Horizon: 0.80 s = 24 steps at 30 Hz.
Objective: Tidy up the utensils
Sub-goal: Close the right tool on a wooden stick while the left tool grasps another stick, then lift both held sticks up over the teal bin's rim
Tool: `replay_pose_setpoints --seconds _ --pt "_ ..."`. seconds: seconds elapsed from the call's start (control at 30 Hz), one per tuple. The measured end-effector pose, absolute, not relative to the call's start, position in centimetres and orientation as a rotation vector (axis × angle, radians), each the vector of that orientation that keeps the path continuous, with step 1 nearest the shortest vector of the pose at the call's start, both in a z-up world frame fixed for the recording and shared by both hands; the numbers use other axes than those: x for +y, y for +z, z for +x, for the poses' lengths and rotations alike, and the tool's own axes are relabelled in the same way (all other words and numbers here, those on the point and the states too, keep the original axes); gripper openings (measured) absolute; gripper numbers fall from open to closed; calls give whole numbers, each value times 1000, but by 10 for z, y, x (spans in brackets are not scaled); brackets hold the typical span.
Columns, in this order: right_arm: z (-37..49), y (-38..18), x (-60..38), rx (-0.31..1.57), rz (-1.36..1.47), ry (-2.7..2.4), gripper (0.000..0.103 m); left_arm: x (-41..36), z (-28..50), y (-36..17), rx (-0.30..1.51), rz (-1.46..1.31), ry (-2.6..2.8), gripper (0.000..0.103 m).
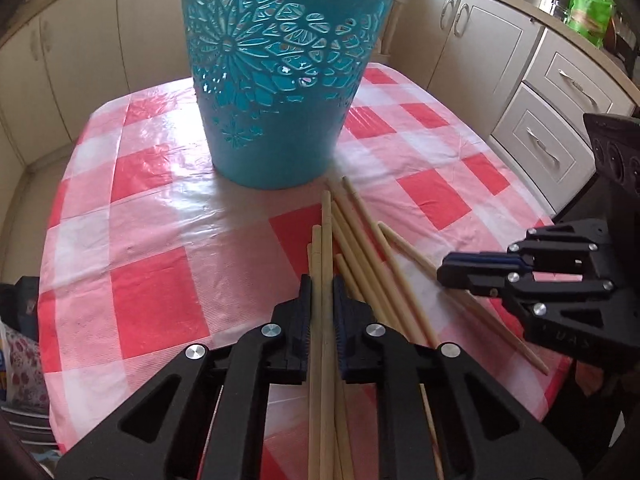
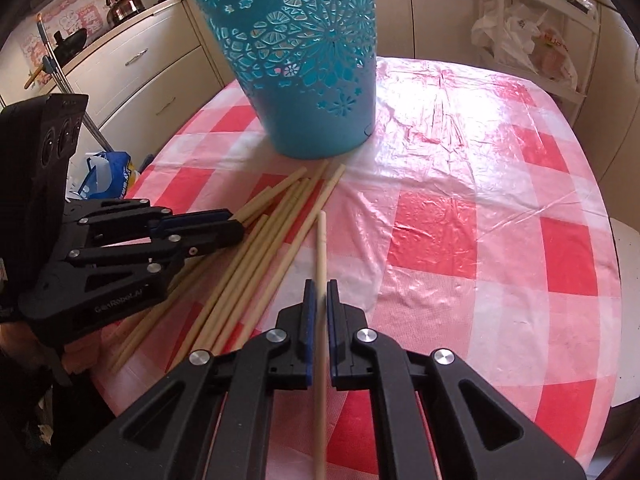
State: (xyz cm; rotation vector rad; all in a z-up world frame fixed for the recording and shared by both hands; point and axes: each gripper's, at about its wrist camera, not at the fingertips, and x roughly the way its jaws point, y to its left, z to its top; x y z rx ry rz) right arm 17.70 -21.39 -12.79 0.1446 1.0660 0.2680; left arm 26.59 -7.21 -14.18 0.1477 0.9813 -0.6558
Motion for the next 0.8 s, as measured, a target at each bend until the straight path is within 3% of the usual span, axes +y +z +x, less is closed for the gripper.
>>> replay_pose_setpoints --seconds 0.07,0.13,0.17,0.2,0.3,0.37,0.47,0.8 --pt "180 -127 -212 1058 140 266 9 -66 268 -141 1000 138 -648 10" --pt "183 -127 -211 1057 131 268 21 -66 266 -140 1003 147 -629 10" --pt "184 -127 -211 1055 125 266 34 -67 267 -140 1011 145 -624 10" --pt "185 -127 -210 1054 117 265 37 -68 268 -140 1016 145 -615 10" --pt "187 -128 -206 1061 97 285 37 -74 269 -140 1011 173 -582 10" --pt "186 -130 -202 1056 48 280 32 -76 271 -141 1013 172 -568 10" --pt "185 -130 -199 1047 -21 254 7 -74 270 -139 1016 164 -575 10" --pt "184 -130 -209 1059 5 272 6 -59 276 -123 1010 119 -548 10"
